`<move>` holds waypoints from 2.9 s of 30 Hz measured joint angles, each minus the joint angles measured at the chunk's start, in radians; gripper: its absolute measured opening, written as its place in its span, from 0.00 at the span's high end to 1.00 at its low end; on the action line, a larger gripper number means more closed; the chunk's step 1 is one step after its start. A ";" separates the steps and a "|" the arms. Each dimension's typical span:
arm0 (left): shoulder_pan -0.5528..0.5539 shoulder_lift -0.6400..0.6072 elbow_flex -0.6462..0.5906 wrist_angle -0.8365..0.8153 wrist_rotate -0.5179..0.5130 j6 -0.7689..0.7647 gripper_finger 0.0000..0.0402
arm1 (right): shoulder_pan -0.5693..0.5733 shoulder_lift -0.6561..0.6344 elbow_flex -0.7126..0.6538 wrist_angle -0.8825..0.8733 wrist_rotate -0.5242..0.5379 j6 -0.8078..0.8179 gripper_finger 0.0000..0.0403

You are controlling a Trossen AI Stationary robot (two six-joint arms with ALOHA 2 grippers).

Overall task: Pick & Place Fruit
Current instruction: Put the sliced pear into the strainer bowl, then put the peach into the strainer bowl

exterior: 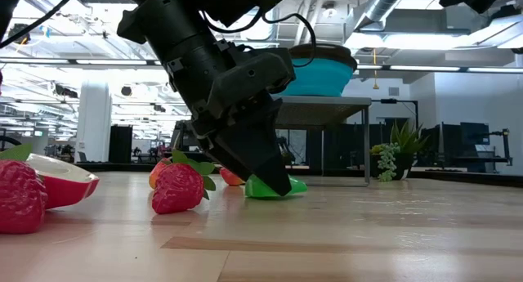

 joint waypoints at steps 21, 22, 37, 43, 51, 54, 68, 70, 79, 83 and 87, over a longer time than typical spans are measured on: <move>0.001 -0.302 -0.003 0.032 -0.013 0.030 0.46 | 0.000 0.000 0.000 -0.001 -0.029 -0.001 1.00; 0.001 -0.326 -0.003 0.037 -0.020 0.030 0.46 | 0.000 0.000 0.000 -0.002 -0.029 -0.001 1.00; 0.101 -0.540 -0.001 0.259 -0.311 0.165 0.46 | 0.000 -0.001 0.000 -0.004 -0.029 -0.001 1.00; 0.257 -0.525 -0.001 0.276 -0.253 0.198 0.47 | 0.000 -0.001 0.000 -0.007 -0.030 -0.001 1.00; 0.390 -0.452 -0.001 0.350 -0.128 0.226 0.46 | 0.000 -0.001 0.000 -0.007 -0.030 -0.001 1.00; 0.413 -0.436 -0.001 0.351 -0.111 0.226 0.44 | 0.000 0.000 0.000 -0.007 -0.029 -0.001 1.00; 0.465 -0.429 -0.001 0.362 -0.079 0.225 0.28 | 0.000 0.000 0.000 -0.007 -0.030 -0.020 1.00; 0.453 -0.437 -0.001 0.359 -0.080 0.232 0.29 | 0.000 0.000 0.000 -0.007 -0.030 -0.025 1.00; 0.289 -0.545 -0.001 0.340 -0.082 0.376 0.39 | 0.000 -0.004 0.000 -0.007 -0.032 -0.028 1.00; 0.214 -0.566 -0.007 0.272 -0.089 0.337 0.44 | 0.000 -0.014 0.000 -0.008 -0.052 -0.028 1.00; 0.119 -0.569 -0.031 0.262 -0.123 0.320 0.50 | 0.000 -0.017 0.000 -0.008 -0.055 -0.028 1.00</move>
